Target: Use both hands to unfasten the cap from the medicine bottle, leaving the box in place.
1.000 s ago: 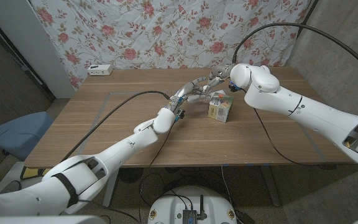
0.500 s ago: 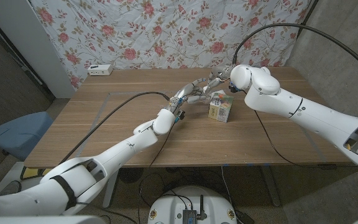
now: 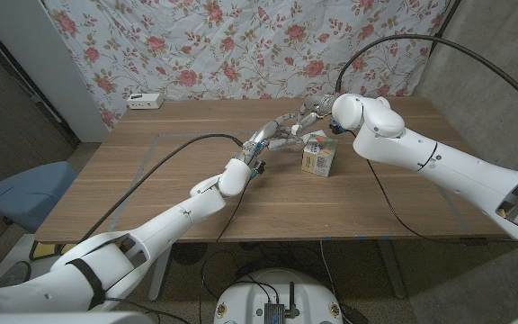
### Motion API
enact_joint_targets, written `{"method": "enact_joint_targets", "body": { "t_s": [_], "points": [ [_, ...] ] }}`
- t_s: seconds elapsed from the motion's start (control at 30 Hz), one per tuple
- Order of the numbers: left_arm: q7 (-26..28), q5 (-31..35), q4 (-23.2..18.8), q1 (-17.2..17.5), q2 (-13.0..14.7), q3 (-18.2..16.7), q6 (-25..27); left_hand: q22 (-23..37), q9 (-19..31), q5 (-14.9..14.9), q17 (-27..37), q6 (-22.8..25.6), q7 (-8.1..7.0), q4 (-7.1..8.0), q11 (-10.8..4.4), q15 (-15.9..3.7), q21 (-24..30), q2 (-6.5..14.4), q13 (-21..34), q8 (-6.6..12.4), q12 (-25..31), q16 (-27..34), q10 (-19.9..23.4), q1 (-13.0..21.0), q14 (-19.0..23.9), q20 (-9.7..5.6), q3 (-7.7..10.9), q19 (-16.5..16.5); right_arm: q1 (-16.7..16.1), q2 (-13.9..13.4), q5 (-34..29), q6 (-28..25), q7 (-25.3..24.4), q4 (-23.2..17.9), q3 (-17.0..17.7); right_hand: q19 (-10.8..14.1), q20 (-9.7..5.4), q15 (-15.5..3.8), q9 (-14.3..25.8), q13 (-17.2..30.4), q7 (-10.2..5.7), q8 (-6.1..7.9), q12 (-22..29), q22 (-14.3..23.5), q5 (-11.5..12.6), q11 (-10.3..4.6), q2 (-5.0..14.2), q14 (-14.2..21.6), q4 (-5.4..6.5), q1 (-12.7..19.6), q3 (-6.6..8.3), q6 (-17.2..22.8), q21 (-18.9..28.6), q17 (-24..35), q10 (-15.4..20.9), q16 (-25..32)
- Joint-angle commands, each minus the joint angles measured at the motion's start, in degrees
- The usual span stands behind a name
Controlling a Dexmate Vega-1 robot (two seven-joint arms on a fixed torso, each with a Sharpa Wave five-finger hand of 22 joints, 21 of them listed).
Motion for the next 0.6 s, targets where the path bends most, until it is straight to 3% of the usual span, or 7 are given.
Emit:
{"method": "enact_joint_targets", "body": {
  "t_s": [0.03, 0.6],
  "points": [
    [0.3, 0.3, -0.8, 0.6, 0.5, -0.5, -0.1, 0.1, 0.2, 0.2, 0.1, 0.4, -0.19, 0.17, -2.12, -2.30, 0.0, 0.6, 0.1, 0.36, 0.3, 0.1, 2.9, 0.3, 0.6, 0.04, 0.51, -0.3, -0.4, 0.3, 1.7, 1.1, -0.4, 0.2, 0.8, 0.1, -0.27, -0.46, 0.1, 0.2, -0.54, 0.61, -0.1, 0.2, 0.4, -0.69, 0.08, 0.0, -0.10, 0.6, 0.62, 0.5, -0.1, 0.1, 0.1, 0.0],
    [0.6, 0.5, -0.2, 0.3, 0.0, -0.4, -0.3, 0.1, 0.2, 0.2, 0.1, 0.5, -0.22, 0.10, -2.32, -2.30, 0.0, 0.5, 0.1, 0.37, 0.4, 0.1, 3.1, 0.2, 0.7, -0.03, 0.68, -0.2, -1.5, -0.2, 3.7, 2.3, -2.5, 0.2, 2.2, 0.2, -1.00, -2.68, -0.2, 0.2, -3.68, 1.76, -0.3, 0.3, 0.2, -2.89, 0.83, -0.1, -0.42, 3.0, 1.36, 3.3, -0.2, 0.1, 0.4, -0.1]
  ]
}}
